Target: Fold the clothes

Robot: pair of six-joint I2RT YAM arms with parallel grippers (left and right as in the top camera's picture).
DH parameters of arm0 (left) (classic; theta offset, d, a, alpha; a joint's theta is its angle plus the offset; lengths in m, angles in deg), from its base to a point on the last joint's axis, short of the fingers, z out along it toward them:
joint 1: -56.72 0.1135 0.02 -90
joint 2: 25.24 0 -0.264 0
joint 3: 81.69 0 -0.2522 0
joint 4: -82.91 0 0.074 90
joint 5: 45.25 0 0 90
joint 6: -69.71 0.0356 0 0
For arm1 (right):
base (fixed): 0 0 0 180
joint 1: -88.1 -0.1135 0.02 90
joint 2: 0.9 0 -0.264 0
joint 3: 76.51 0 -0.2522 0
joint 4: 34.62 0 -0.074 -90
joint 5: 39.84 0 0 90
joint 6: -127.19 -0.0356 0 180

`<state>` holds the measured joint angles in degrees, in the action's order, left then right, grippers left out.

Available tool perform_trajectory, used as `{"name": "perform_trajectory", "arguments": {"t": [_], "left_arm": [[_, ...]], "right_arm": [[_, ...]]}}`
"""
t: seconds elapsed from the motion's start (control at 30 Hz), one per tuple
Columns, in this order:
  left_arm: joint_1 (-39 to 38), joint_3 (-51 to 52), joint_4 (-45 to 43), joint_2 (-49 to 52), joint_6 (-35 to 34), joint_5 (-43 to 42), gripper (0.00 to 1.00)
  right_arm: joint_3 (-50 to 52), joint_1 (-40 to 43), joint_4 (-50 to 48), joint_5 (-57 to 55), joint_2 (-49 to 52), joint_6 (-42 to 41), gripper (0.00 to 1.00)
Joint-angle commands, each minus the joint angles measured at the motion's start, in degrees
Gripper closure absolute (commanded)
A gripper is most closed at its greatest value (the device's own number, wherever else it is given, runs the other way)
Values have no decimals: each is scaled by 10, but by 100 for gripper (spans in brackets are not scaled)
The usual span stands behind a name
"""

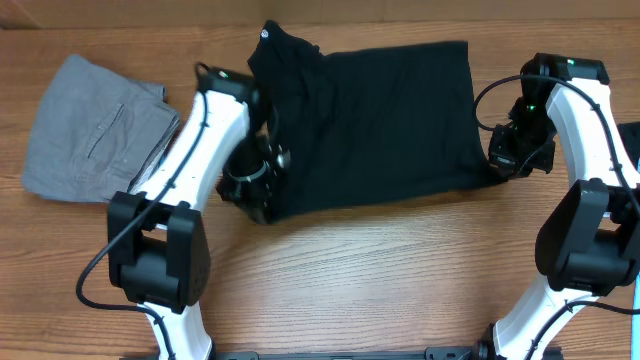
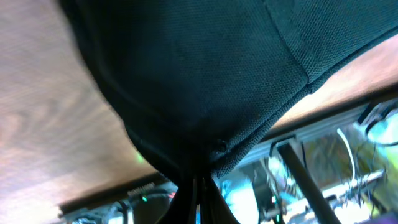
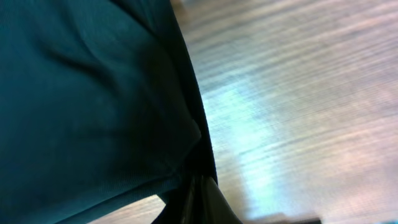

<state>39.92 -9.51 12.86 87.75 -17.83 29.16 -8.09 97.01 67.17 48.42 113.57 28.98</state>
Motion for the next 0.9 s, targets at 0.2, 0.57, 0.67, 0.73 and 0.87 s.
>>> {"name": "perform_trajectory", "arguments": {"t": [0.2, 0.57, 0.67, 0.73, 0.87], "left_arm": [[-32, 12, -32, -37, -29, -4, 96], [8, -351, 6, -149, -29, 102, 96], [9, -436, 6, -190, -29, 147, 96], [9, -470, 6, -215, -30, 163, 96], [10, -494, 6, -259, -39, 215, 96]], "right_arm": [[-11, 2, -16, 10, -26, -7, 96], [-261, 2, 83, 66, -160, 2, 96], [-346, 2, 90, 72, -214, -18, 96], [-392, 2, 90, 73, -247, -31, 96], [-466, 2, 87, 72, -299, -56, 96]]}}
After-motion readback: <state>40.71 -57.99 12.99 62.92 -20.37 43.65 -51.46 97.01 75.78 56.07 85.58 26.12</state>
